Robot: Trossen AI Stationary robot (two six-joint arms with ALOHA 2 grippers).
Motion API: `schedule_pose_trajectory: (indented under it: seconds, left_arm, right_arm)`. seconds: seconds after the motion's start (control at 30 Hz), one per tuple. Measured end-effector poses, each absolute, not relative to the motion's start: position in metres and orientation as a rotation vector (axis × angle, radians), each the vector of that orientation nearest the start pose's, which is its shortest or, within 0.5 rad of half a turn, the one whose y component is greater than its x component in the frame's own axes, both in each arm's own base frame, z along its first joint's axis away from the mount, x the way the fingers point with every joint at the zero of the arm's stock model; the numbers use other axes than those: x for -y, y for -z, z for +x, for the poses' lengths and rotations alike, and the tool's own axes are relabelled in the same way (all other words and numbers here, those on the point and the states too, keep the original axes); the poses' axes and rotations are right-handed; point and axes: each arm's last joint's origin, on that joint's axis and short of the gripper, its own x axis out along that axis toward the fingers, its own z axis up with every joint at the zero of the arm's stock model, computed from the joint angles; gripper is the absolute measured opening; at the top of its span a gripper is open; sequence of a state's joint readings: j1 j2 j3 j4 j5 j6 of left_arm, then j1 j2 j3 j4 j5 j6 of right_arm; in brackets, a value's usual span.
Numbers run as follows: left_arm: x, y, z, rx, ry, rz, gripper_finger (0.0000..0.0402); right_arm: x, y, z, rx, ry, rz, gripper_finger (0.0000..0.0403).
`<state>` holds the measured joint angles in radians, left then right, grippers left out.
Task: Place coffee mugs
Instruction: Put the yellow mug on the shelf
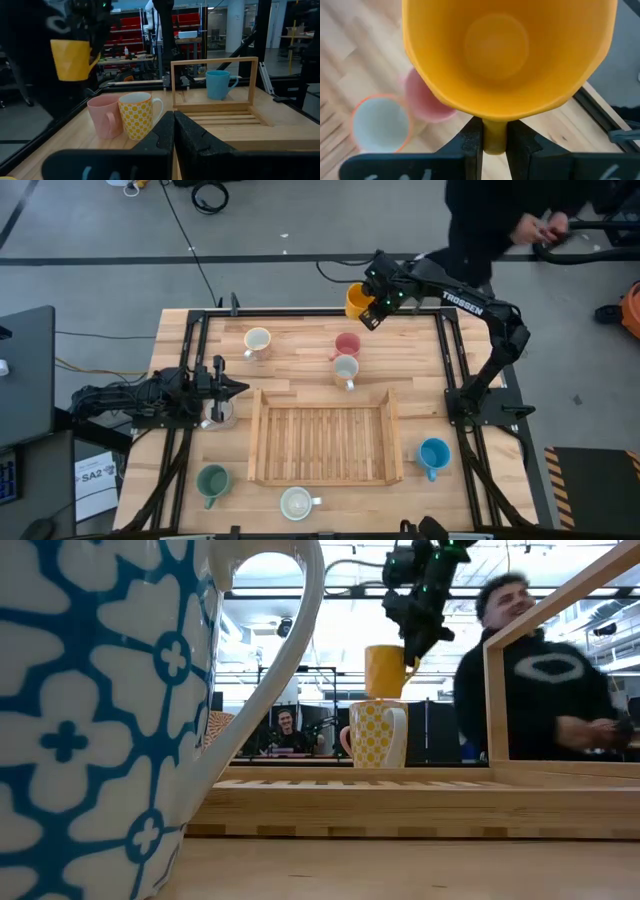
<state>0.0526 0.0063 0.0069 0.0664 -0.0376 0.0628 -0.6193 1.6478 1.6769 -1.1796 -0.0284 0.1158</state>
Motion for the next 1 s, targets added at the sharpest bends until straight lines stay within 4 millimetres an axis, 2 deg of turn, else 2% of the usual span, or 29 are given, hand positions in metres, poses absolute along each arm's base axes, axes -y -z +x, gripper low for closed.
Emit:
schedule_pose_trajectory:
  seconds: [0.17, 0.4, 0.63, 1.0]
  left_arm:
    - [-0.006, -0.172, 0.097, 0.064, -0.092, 0.063, 0.0013]
    - [-0.006, -0.172, 0.097, 0.064, -0.092, 0.063, 0.0013]
    - [-0.006, -0.172, 0.097, 0.064, -0.092, 0.063, 0.0013]
    - [-0.006, -0.172, 0.097, 0.064, -0.092, 0.063, 0.0013]
  right_arm:
    - [0.164, -0.359, 0.272, -1.107, 0.434, 0.401, 0.0063]
    - [0.129, -0.358, 0.285, -1.16, 0.195, 0.319, 0.0063]
    - [0.099, -0.358, 0.297, -1.173, 0.058, 0.193, 0.0063]
    - [0.047, -0.358, 0.31, -1.185, -0.092, 0.099, 0.0063]
